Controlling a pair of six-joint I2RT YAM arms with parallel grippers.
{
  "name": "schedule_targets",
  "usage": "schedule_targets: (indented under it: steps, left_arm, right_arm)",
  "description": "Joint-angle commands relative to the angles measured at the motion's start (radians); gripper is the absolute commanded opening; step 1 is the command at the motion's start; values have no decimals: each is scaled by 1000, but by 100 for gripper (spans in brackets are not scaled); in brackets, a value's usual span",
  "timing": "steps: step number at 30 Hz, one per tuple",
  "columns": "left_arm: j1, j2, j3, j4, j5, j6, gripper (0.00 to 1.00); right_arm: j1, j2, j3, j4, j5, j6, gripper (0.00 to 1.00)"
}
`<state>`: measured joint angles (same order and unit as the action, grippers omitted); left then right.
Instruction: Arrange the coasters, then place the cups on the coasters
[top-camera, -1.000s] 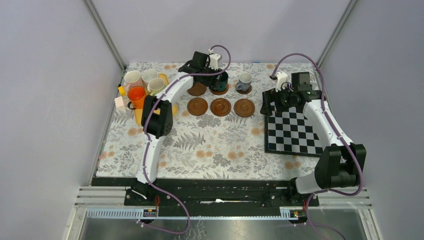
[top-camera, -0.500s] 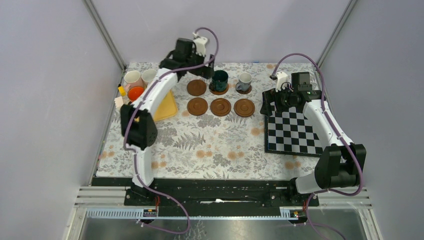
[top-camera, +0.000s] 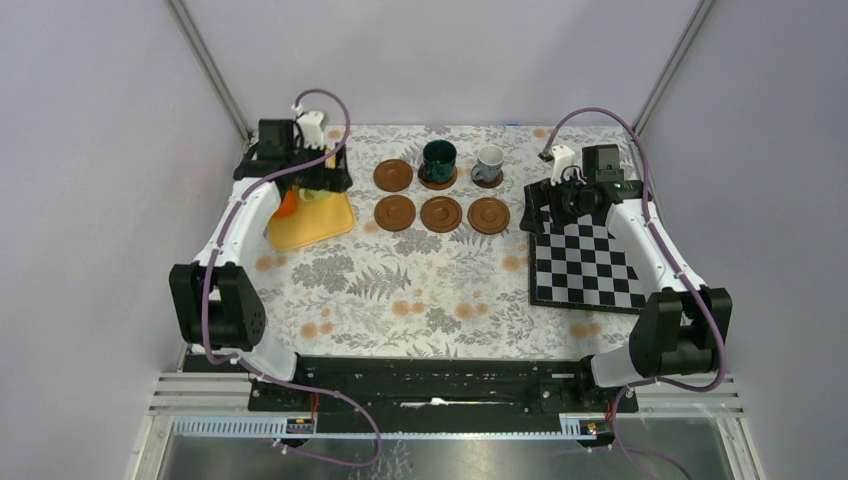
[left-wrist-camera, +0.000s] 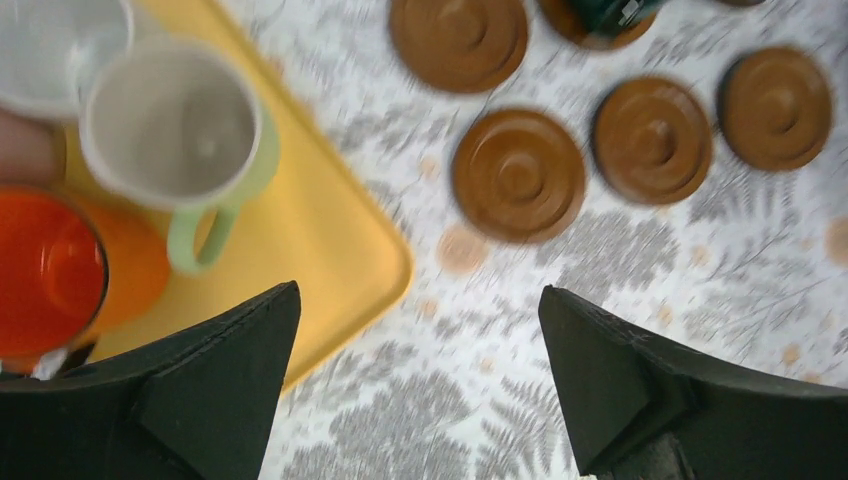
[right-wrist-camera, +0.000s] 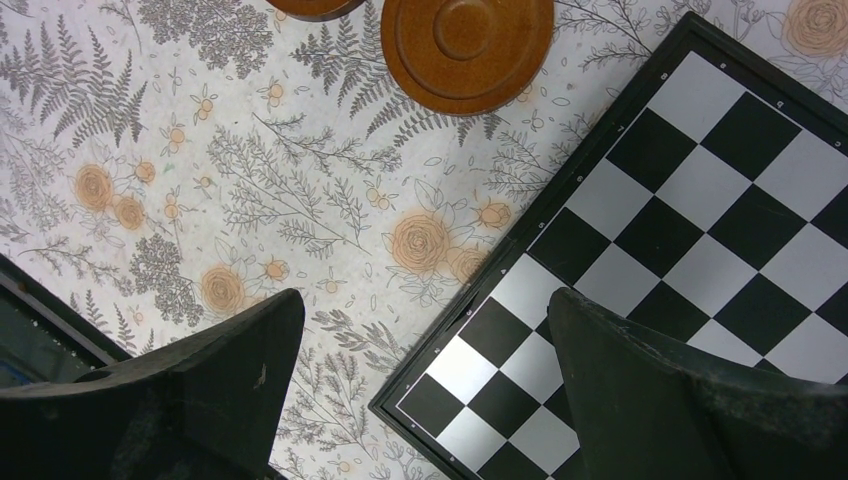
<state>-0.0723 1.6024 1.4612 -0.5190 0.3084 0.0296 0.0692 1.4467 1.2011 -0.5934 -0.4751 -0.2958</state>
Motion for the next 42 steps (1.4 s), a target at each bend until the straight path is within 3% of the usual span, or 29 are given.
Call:
schedule_targets:
  steps: [1,7,17,25,35,42]
  left_arm:
    - [93,-105,-120,15,51,106,97]
    - [219,-89,-244,143,31,208,85]
    - [250,64,-235,280,53,239,62]
    - [248,180,-188,315,43,242,56]
    - [228,278,-124,355,33,239,55]
    - [194,297,-111,361,39,235,43]
  right_arm:
    - [0,12,24,-8,-40,-6,100]
    - [0,43,42,-22,-44,17,100]
    - [0,30,37,-37,-43,19,100]
    - [0,31,40,-36,-43,15,100]
    - [0,33,38,-33,-49,15,100]
    - [0,40,29,-18,-43,12,98]
